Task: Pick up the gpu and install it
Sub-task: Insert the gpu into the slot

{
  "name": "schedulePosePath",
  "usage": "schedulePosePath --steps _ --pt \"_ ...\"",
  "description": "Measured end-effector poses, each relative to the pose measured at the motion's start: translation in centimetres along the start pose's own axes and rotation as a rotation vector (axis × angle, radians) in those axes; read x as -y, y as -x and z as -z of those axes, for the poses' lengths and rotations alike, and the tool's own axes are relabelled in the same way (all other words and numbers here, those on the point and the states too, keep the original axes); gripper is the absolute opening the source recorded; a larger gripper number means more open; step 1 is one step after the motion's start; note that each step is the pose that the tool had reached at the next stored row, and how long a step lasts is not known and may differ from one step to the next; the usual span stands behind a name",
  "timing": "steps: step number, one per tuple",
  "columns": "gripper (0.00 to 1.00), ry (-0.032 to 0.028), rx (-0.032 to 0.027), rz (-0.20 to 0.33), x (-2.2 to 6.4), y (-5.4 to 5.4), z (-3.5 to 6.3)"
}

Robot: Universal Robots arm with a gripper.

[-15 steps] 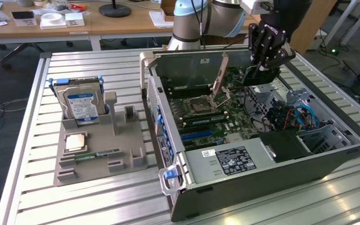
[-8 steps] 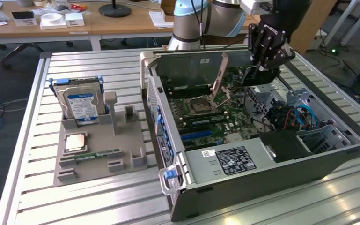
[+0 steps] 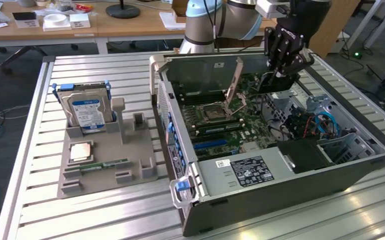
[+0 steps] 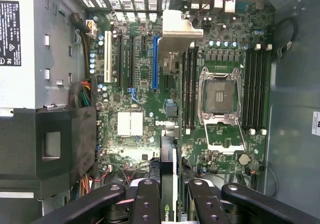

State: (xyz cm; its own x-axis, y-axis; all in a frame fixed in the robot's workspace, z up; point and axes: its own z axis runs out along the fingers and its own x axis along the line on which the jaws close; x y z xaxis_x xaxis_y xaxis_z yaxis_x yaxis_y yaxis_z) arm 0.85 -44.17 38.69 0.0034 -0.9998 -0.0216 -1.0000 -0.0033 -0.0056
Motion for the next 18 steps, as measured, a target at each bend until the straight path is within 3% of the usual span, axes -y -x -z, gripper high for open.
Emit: schedulePosePath --steps 18 --pt "0.26 0.0000 0.0000 0.000 -0.17 0.06 -0.65"
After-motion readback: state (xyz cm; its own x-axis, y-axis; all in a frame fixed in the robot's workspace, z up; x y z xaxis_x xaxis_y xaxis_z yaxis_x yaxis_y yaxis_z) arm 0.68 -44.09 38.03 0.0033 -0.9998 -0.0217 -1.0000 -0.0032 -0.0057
